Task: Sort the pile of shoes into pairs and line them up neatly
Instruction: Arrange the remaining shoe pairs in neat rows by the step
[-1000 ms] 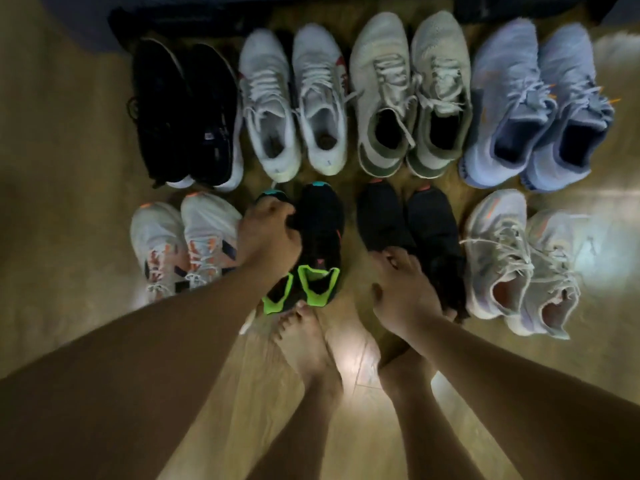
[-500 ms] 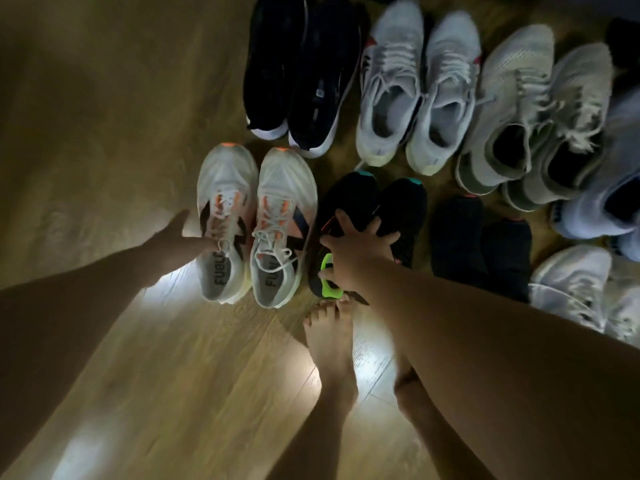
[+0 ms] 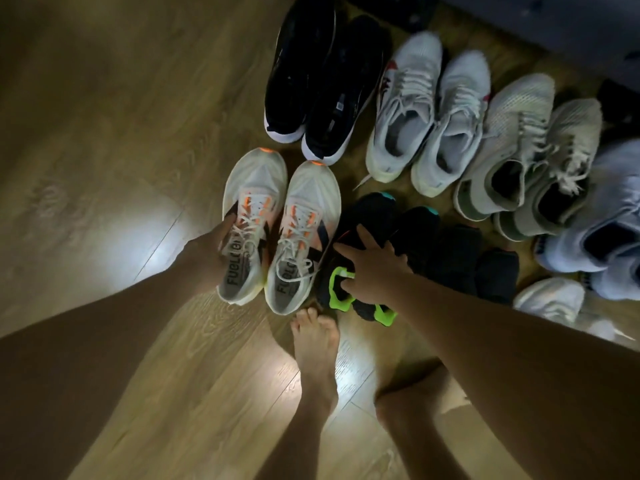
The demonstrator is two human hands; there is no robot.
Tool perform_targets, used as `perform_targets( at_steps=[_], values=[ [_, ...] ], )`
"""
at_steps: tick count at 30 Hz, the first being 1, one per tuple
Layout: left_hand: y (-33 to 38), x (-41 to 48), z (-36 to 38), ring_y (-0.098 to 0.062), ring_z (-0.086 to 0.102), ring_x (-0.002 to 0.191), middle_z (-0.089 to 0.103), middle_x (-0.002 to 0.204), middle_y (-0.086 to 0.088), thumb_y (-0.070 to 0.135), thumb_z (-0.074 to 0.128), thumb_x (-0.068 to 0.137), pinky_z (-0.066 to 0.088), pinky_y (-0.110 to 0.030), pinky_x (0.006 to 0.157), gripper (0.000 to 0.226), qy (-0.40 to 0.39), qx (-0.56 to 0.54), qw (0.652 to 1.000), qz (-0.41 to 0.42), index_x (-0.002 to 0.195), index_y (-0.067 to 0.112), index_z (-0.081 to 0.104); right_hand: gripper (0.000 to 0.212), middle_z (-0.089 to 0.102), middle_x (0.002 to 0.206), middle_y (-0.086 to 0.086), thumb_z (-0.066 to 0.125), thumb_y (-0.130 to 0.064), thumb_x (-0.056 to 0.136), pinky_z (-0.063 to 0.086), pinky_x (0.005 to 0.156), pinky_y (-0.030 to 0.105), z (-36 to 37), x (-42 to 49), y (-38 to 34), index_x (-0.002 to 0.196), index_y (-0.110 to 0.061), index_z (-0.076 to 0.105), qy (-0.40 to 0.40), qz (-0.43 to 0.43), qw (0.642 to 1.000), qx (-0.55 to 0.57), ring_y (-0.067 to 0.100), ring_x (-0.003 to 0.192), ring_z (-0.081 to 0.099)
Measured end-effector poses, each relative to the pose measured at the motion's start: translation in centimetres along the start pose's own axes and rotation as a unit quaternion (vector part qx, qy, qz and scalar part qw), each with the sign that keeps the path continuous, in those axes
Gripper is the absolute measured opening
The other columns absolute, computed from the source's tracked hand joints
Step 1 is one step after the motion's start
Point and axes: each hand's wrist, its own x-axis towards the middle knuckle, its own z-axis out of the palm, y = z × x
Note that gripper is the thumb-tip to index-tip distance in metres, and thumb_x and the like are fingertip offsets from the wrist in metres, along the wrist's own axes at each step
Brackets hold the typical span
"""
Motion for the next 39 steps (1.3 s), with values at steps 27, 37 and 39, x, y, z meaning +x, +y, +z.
perform_targets(
  at_steps=[27, 37, 39],
  values=[
    [10.3, -2.9, 8.8, -0.046, -0.011, 0.145, 0.0, 0.163, 0.001, 0.06, 0.059, 0.078, 0.005, -0.061, 0.116, 0.082, -0.068, 0.401, 0.901, 0.151, 0.149, 0.036, 0.025, 0.088, 0.015, 0.162, 0.008, 0.067, -0.033, 0.084, 0.027, 0.113, 0.03, 11.4, -10.5, 19.0, 0.155, -0.033, 0.015, 0.102, 0.174, 0.934, 0.296, 0.029, 0.146, 0.024],
    [19.7, -7.3, 12.4, -0.03, 0.012, 0.146, 0.013, 0.16, -0.005, 0.037, 0.058, 0.085, 0.013, -0.05, 0.119, 0.073, 0.003, 0.439, 0.839, 0.321, 0.15, 0.025, 0.026, 0.057, 0.039, 0.141, 0.02, 0.058, -0.04, 0.083, 0.035, 0.104, 0.049, 11.9, -14.9, 25.1, 0.134, -0.018, 0.043, 0.265, 0.488, 0.749, 0.361, 0.041, 0.129, 0.036],
    [21.6, -7.5, 14.0, -0.028, 0.018, 0.144, 0.019, 0.158, -0.004, 0.035, 0.058, 0.086, 0.014, -0.048, 0.119, 0.07, -0.015, 0.43, 0.835, 0.343, 0.149, 0.024, 0.029, 0.081, 0.032, 0.143, 0.022, 0.067, -0.044, 0.08, 0.04, 0.102, 0.053, 13.7, -14.9, 27.8, 0.144, -0.013, 0.029, 0.18, 0.56, 0.657, 0.471, 0.043, 0.13, 0.034]
  ],
)
